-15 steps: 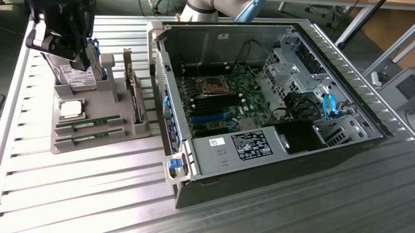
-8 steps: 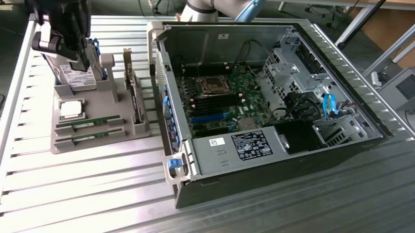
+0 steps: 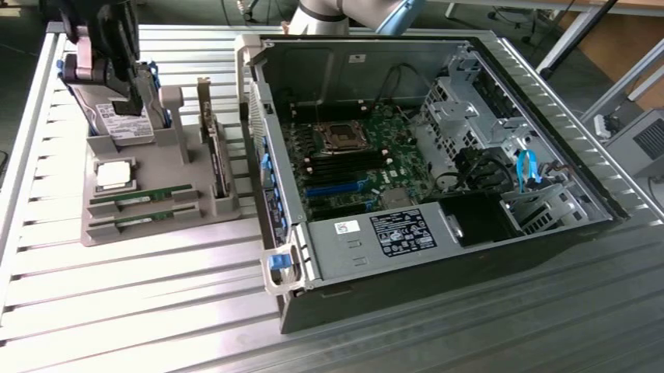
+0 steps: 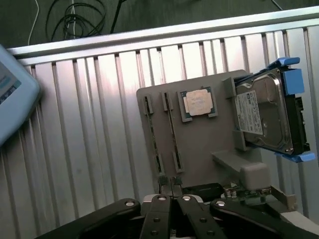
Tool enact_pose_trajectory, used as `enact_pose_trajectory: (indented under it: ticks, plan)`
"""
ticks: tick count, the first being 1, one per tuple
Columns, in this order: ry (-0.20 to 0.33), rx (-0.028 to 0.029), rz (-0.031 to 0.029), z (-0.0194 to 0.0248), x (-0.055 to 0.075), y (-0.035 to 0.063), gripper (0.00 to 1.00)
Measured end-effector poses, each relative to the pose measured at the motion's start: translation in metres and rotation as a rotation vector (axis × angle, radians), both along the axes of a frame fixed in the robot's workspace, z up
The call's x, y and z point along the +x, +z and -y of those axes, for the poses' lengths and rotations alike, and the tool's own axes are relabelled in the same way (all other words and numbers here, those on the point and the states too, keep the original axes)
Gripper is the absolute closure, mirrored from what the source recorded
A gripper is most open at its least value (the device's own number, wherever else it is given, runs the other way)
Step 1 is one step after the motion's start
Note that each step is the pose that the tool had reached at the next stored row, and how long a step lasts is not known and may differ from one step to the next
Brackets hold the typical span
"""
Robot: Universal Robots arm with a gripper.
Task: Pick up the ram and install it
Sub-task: 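Pick up the ram and move it above insertion slot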
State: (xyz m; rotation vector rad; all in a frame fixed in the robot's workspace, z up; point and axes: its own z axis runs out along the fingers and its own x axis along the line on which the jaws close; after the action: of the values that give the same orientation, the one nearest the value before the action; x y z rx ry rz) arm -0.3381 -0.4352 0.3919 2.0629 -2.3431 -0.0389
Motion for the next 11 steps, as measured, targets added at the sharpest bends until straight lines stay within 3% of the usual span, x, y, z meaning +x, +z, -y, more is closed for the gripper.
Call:
enact_pose_trajectory:
  ticks: [8,11]
  plan:
    - [0.114,-0.0058,0.0001,0.0,0.0,0.0,0.91]
    - [0.116,-0.0059,0.0,0.0,0.0,0.0,0.91]
